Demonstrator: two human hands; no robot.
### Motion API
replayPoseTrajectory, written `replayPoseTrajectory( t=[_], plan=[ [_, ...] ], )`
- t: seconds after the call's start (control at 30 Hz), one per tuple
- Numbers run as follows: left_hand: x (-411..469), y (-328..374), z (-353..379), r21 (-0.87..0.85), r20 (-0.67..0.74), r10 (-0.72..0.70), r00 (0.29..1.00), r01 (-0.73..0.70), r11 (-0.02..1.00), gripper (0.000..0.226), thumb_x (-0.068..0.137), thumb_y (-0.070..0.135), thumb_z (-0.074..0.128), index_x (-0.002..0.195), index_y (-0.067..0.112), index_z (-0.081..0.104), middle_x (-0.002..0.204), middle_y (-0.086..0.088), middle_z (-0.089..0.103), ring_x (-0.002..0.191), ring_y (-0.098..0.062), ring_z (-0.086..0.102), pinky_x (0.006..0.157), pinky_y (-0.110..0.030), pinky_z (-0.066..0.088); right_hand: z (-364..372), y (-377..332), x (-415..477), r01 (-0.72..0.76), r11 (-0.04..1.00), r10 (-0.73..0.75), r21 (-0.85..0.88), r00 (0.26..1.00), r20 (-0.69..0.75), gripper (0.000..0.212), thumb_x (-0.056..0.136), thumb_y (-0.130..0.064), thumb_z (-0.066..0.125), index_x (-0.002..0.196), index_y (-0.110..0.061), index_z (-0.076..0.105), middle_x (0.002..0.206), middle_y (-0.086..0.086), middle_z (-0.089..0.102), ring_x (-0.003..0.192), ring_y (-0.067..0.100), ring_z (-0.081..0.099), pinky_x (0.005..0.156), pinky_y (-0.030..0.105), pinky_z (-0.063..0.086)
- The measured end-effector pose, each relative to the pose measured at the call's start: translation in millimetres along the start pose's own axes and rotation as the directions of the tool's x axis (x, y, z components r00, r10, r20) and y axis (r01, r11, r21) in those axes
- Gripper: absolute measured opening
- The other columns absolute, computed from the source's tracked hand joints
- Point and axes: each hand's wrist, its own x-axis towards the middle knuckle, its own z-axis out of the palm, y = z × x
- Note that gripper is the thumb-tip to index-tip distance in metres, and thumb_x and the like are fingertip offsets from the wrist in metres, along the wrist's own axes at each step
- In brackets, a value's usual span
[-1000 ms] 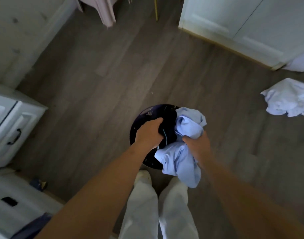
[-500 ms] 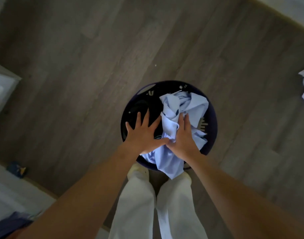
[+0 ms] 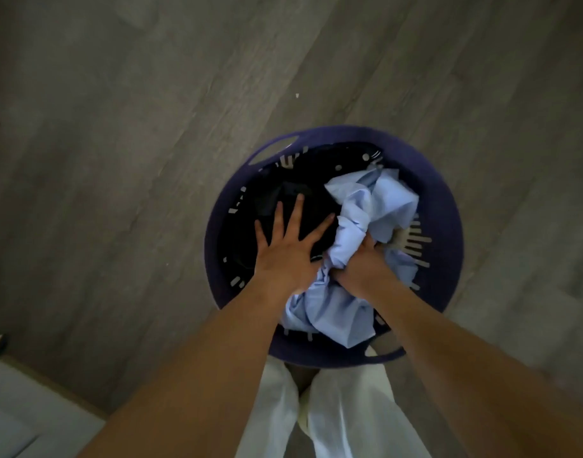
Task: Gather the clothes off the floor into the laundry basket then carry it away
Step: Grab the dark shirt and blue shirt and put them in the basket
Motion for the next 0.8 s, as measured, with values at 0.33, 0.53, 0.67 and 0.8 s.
replayPoseTrajectory(
  t=[0.33, 0.53, 0.67, 0.8],
  plan=[
    [-27.1, 3.1, -57.2, -0.087, 0.186, -0.045, 0.981, 0.062, 0.994, 0.071, 0.092, 0.063, 0.039, 0.144, 0.058, -0.008, 0.159, 0.006, -0.029, 0.148, -0.031, -0.017, 0.114, -0.066, 0.003, -60.8, -17.8, -56.1, 0.186, 0.972, -0.167, -0.144, 0.977, 0.135, 0.099, 0.085, -0.045, 0.062, 0.153, -0.021, -0.006, 0.161, 0.007, -0.002, 0.148, 0.03, 0.002, 0.118, 0.05, 0.017],
    [-93.0, 26.4, -149.6, -0.056, 0.216, -0.075, 0.974, 0.089, 0.994, 0.074, 0.089, 0.062, 0.048, 0.152, 0.035, 0.022, 0.164, -0.003, -0.002, 0.15, -0.034, 0.001, 0.118, -0.058, 0.009, -147.8, -20.0, -136.0, 0.034, 0.999, -0.038, 0.022, 0.982, 0.184, 0.063, 0.089, -0.033, 0.061, 0.144, -0.016, 0.035, 0.127, 0.014, 0.054, 0.097, 0.027, 0.06, 0.073, 0.037, 0.047],
    [-147.6, 66.8, -232.0, -0.079, 0.05, 0.056, 0.997, -0.052, 0.995, 0.047, 0.099, 0.036, 0.04, 0.141, 0.015, 0.046, 0.147, -0.012, 0.045, 0.129, -0.032, 0.047, 0.105, -0.044, 0.04, -234.0, -39.1, -214.2, 0.014, 0.998, -0.016, 0.056, 0.999, 0.047, 0.054, 0.095, -0.03, 0.052, 0.136, 0.005, 0.045, 0.124, 0.025, 0.058, 0.116, 0.04, 0.055, 0.092, 0.045, 0.048],
    [-215.4, 129.6, -323.0, -0.084, -0.083, 0.159, 0.984, -0.166, 0.983, 0.041, 0.1, 0.023, 0.038, 0.138, 0.013, 0.049, 0.141, -0.015, 0.05, 0.123, -0.033, 0.051, 0.1, -0.039, 0.043, -319.4, -62.5, -305.3, 0.043, 0.998, -0.04, 0.035, 0.995, -0.086, 0.053, 0.098, -0.032, 0.05, 0.144, -0.008, 0.04, 0.148, 0.013, 0.043, 0.136, 0.028, 0.041, 0.112, 0.035, 0.033]
  ],
)
